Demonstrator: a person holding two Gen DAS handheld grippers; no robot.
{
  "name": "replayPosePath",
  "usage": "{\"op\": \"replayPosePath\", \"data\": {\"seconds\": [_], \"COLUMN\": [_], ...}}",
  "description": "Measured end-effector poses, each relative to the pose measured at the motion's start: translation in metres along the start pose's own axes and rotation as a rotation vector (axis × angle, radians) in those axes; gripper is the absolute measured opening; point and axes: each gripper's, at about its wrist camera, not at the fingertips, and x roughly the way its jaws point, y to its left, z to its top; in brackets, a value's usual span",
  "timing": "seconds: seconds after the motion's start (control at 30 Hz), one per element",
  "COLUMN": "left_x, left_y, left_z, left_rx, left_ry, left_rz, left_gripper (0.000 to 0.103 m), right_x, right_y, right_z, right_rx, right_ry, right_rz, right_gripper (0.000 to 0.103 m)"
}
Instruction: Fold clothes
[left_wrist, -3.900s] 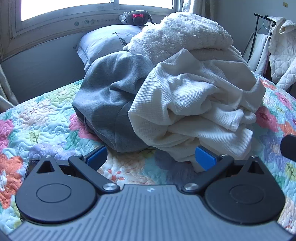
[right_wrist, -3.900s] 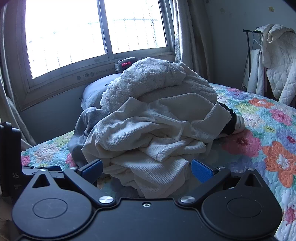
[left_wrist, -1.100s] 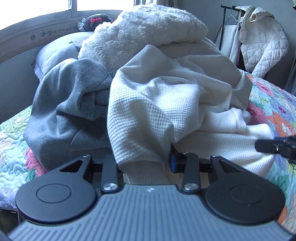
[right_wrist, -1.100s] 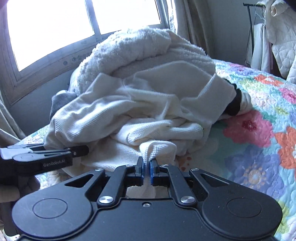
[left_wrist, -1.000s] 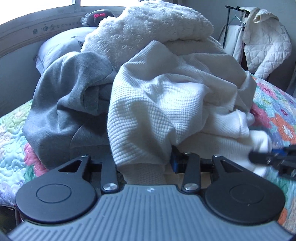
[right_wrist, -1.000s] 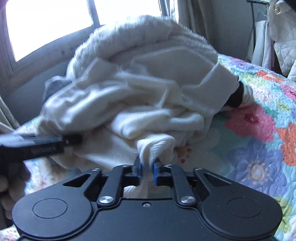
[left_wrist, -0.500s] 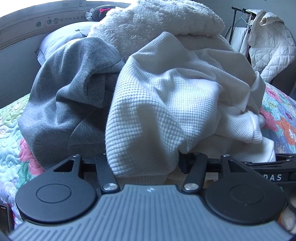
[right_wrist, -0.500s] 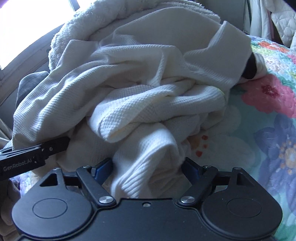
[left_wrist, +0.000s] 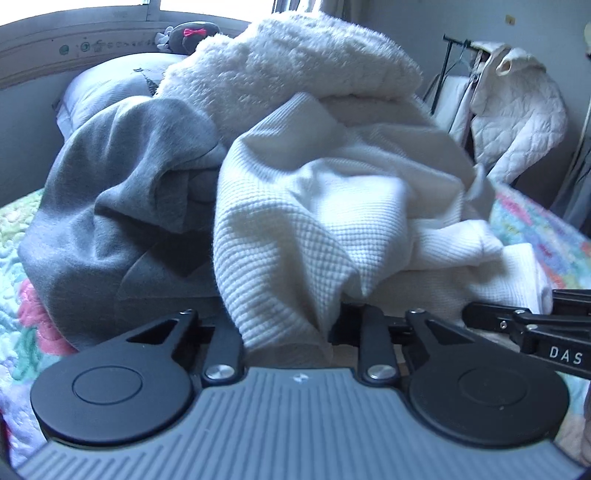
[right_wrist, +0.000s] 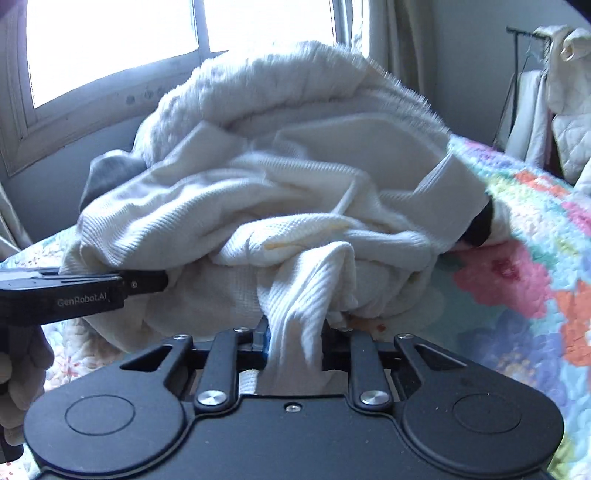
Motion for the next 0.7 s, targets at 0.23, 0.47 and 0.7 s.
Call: {"op": "replayPosePath", "data": {"seconds": [0.23, 0.47, 0.7], "left_x": [-0.009, 0.004, 0.013], "left_y": [-0.046, -0.069, -0.034], "left_z": [0.002, -0.02, -0.026], "left_rx": [0.031, 0.143, 0.065], "left_ry": [-0.034, 0.036, 0.085], "left_rz": [-0.071, -0.023, 0.071], "left_gripper": [0.023, 0.025, 0.075], "right_x": [-0.047, -0.045, -0.019], "right_y": [-0.032, -0.047, -0.048], "right_z": [0.002, -0.021, -0.029], "right_rx": [0.032, 0.09, 0.131], "right_ry": [-0.04, 0.011, 0.064], "right_rz": [-0.076, -0.081, -0.023], "right_gripper": [0.006, 0.006, 0.014]}}
